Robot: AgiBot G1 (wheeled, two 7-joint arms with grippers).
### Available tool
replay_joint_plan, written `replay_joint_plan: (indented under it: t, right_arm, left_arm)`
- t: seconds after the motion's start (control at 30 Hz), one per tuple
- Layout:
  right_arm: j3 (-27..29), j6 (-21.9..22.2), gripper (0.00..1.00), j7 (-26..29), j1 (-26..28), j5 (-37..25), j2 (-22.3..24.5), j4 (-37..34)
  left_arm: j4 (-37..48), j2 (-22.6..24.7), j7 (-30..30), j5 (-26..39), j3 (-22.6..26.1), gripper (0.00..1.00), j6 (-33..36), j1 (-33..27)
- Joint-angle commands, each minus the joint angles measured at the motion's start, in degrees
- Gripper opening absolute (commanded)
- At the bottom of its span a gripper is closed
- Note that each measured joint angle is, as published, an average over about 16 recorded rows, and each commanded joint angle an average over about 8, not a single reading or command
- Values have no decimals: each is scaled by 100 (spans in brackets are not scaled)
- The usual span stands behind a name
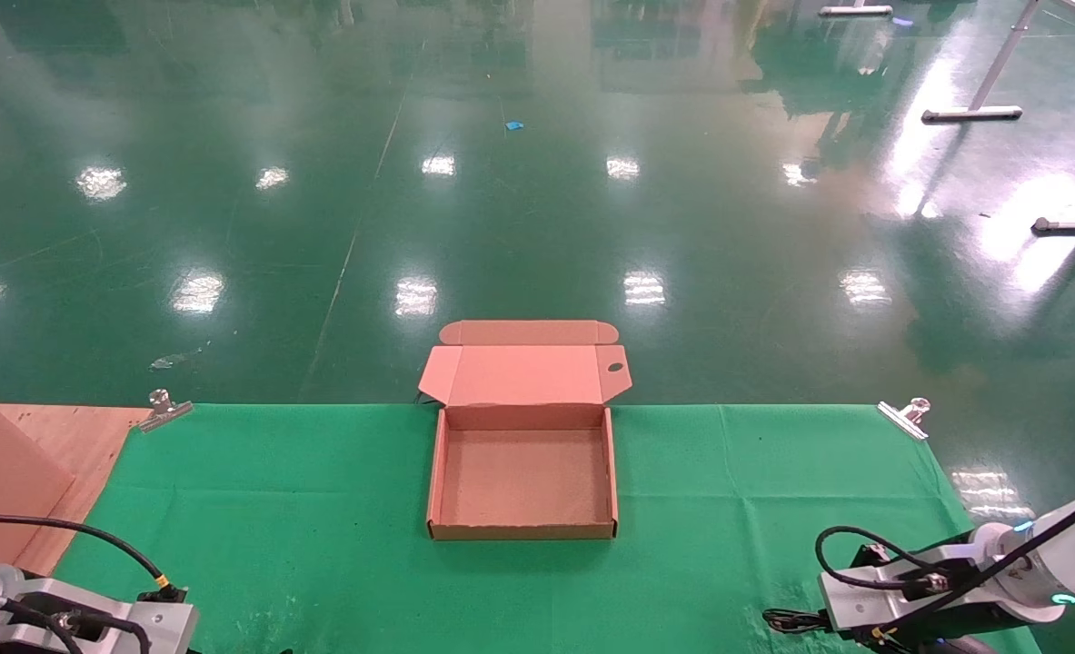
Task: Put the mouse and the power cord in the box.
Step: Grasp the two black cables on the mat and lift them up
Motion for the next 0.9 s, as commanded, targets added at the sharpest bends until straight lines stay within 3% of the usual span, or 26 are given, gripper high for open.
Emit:
replay_joint_plan:
  t: [0.03,0.1,0.17,0.9]
  right_arm:
    - [5,-18,0,-20,-2,7,22,-6]
    - [8,-26,0,-25,-6,11,28,-13]
    - [11,-30,0,-27,-10,15,30,-18]
    - [32,-55,0,-69,-71,43,36,-43]
  left_arm:
    - [17,-1,-14,-16,-11,58,2,6]
    - [18,11,-16,-24,-17,83,4,8]
    - [15,25,-15,-25,-17,100,7,7]
    - [51,117,-22,38,28,100,-159,154]
